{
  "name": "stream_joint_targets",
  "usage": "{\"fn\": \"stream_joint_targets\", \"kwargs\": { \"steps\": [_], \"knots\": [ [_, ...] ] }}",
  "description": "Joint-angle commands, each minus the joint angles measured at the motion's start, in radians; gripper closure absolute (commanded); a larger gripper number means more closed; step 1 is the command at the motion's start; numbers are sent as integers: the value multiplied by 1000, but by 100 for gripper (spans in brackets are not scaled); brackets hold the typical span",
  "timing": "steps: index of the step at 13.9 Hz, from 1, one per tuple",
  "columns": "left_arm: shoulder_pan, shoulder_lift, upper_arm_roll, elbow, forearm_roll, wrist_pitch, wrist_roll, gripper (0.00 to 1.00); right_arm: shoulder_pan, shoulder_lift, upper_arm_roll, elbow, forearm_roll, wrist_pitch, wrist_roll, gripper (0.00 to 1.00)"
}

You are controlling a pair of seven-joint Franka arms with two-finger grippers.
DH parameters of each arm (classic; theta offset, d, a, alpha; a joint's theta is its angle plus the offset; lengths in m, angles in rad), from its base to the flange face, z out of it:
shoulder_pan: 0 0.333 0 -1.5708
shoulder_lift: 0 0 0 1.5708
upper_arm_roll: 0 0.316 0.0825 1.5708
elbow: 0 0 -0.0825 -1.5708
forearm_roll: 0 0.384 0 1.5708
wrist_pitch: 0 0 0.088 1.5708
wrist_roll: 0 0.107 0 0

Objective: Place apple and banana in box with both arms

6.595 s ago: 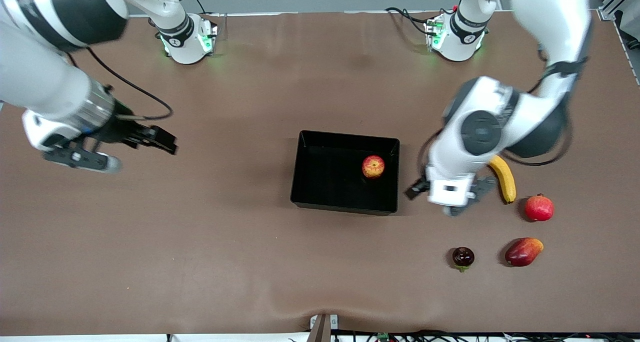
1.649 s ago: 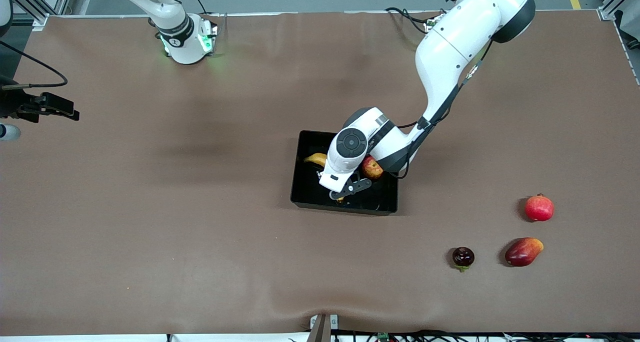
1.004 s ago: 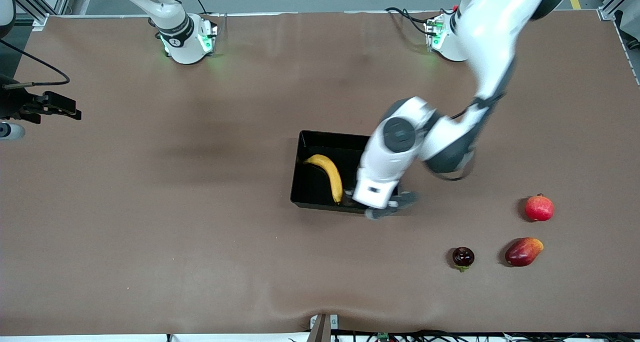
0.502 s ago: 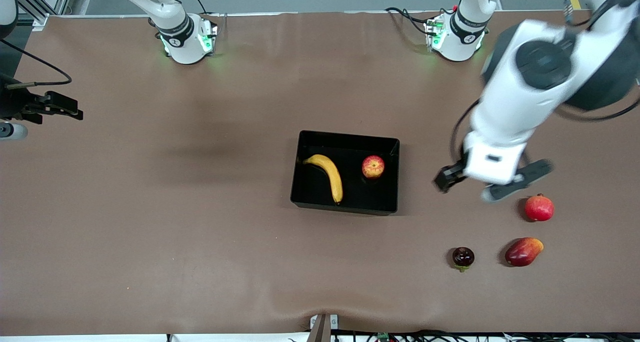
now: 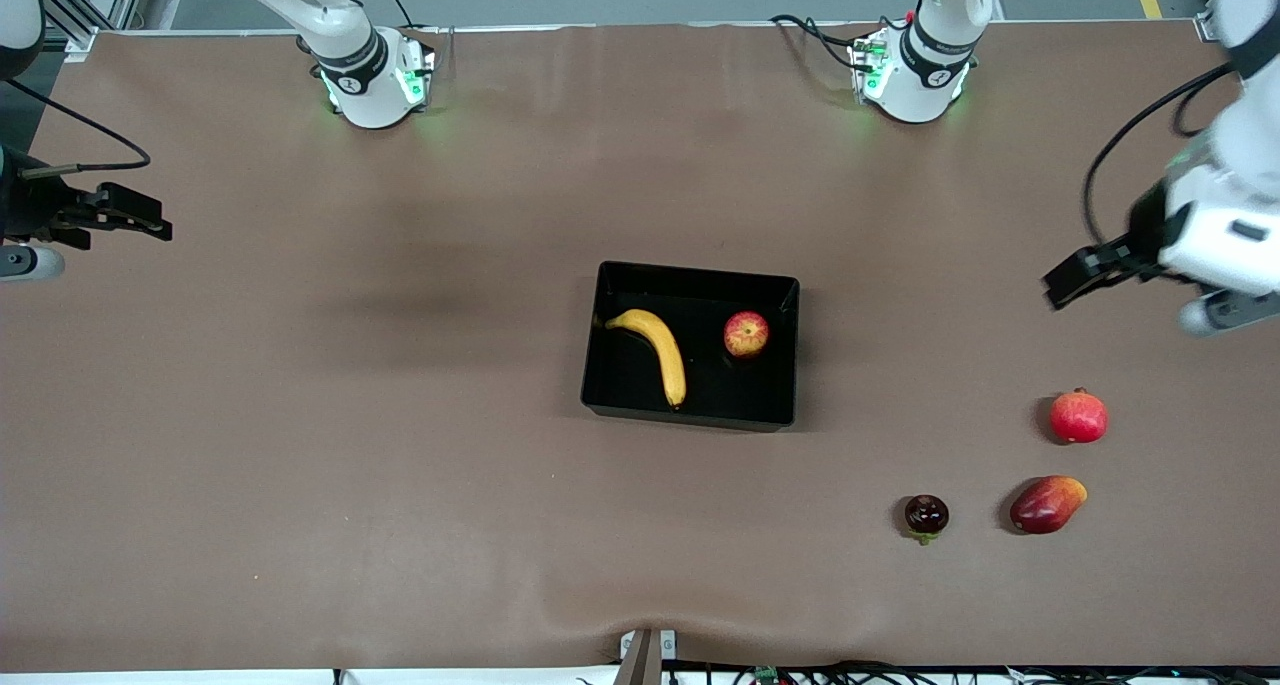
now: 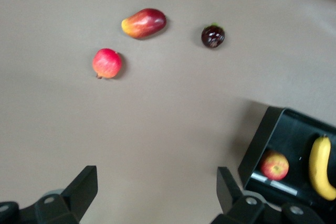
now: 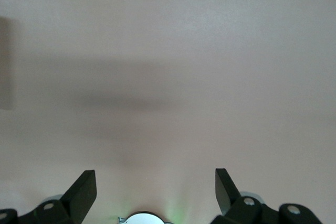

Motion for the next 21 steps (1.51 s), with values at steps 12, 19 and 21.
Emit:
{"fn": "stream_joint_targets", "kwargs": {
  "steps": [12,19,21],
  "knots": [
    [-172,-350,306,-338,-155,-21,365,0,8,-10,-9,75,4,-13,-12,0],
    [-174,-298,300,-263,-134,-35,337,0,18,-18,-9,78,1,-13,-14,0],
    [-174,-297,299,-263,-132,-35,336,0,18,-25,-7,76,2,-14,-14,0]
  ]
}}
